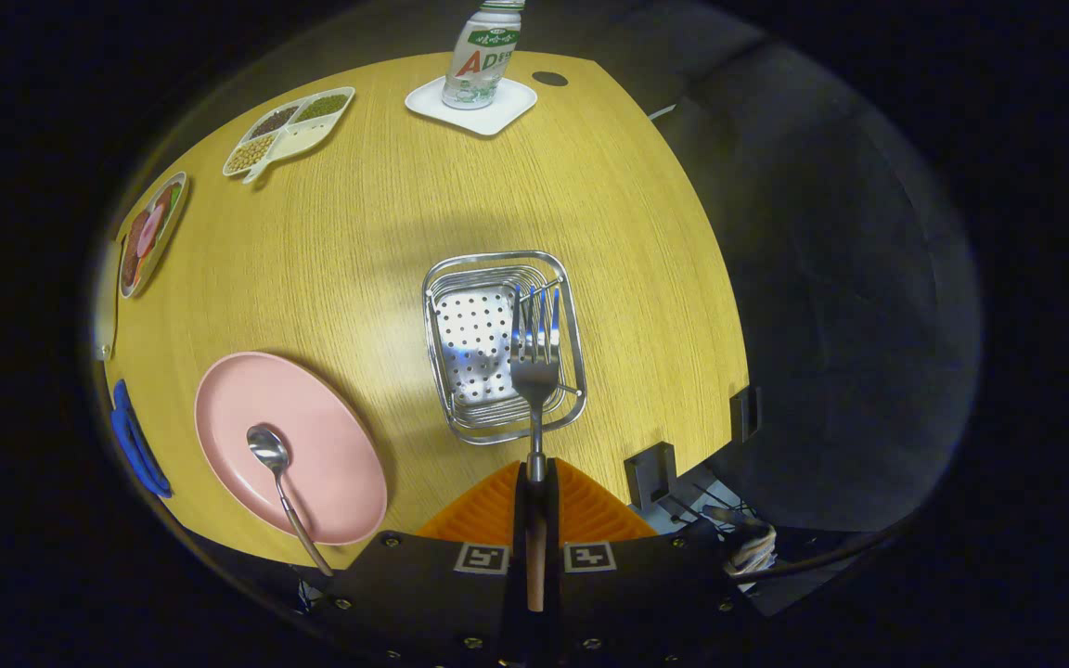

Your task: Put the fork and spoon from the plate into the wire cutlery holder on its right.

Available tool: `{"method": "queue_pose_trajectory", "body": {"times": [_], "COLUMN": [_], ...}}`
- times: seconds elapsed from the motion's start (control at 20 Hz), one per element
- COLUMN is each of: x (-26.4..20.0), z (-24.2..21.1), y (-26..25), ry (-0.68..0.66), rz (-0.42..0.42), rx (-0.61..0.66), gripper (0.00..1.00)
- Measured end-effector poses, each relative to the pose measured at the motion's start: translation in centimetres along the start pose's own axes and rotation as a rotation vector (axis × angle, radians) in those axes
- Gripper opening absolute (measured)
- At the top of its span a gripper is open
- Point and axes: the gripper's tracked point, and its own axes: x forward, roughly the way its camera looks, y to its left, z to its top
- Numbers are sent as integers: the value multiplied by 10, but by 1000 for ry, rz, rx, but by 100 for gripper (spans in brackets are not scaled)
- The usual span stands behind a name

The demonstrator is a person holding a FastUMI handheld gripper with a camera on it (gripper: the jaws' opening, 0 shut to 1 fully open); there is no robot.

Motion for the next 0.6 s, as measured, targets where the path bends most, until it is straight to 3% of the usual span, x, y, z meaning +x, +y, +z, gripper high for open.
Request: {"method": "queue_pose_trajectory", "body": {"times": [0.2, 0.3, 0.6], "x": [-9, -15, -34], "z": [7, 12, 23], "y": [1, 0, 9], "ry": [-10, -19, -71], "rz": [11, 0, 23], "rx": [12, 5, 9], "gripper": [12, 23, 23]}}
